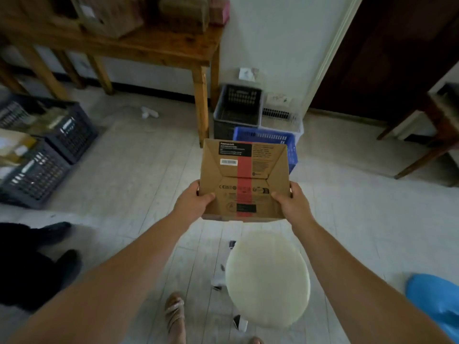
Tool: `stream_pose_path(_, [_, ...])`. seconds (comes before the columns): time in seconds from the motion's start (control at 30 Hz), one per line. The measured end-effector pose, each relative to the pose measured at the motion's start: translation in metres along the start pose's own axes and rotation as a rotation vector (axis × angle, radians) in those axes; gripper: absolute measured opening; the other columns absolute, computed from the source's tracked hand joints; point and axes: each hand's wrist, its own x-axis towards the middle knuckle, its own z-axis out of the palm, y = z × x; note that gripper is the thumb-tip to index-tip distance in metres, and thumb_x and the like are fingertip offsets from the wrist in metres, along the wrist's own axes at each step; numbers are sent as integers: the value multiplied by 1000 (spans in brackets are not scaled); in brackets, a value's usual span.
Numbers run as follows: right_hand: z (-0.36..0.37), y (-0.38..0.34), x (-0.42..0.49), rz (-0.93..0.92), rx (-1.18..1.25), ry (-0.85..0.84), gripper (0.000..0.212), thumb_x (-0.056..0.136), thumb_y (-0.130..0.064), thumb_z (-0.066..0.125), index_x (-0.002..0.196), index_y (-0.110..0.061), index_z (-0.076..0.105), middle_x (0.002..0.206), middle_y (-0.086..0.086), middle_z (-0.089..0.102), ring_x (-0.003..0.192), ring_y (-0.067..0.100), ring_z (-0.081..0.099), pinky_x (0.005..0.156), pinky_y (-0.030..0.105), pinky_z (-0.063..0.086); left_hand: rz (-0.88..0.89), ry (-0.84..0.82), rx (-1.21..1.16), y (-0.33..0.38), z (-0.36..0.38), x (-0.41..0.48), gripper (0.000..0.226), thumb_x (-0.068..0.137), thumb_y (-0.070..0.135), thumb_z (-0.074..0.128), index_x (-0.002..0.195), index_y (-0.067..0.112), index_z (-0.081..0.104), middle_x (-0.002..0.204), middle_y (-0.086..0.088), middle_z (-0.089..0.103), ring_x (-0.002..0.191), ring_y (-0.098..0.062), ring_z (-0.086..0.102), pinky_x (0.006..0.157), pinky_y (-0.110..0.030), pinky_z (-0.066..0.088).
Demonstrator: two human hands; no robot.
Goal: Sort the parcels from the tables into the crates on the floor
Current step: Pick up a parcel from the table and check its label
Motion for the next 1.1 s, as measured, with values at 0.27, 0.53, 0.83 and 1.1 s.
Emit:
stream_pose_path(0.27, [102, -111, 40, -124, 117, 29, 45, 91, -19, 60, 133, -19, 45, 123, -1, 56, 106, 16, 53, 91, 36, 46, 94, 55, -39, 39, -137, 73, 38, 94, 25, 54, 130, 20, 45, 114, 0, 57, 99, -18, 53, 88, -36, 45])
stream_pose_path(0.53, [177, -213, 87, -231, 230, -49, 48, 93, -20, 58, 138, -21, 40, 124, 1, 56, 101, 16, 56, 82, 33, 48, 156, 170, -97, 73, -240, 128, 30, 94, 26, 55, 122, 22, 49, 101, 6, 60, 92, -14, 57, 79, -30, 47])
stream_pose_path(0.83, [232, -308, 170, -304, 322, -85, 52, 95, -22, 56, 143, -23, 36, 119, -1, 56, 103, 17, 54, 75, 30, 46, 233, 248, -134, 128, -310, 222, 30, 93, 29, 56, 122, 27, 50, 101, 9, 60, 86, -8, 56, 75, -25, 44])
stream_pose_path(1.1, [256, -412, 277, -351, 329, -78, 53, 94, -25, 57, 142, -25, 35, 122, 0, 55, 108, 20, 54, 90, 42, 48, 256, 224, -232, 217, -360, 336, 44, 92, 32, 58, 133, 30, 45, 119, 6, 60, 106, -16, 57, 97, -40, 46])
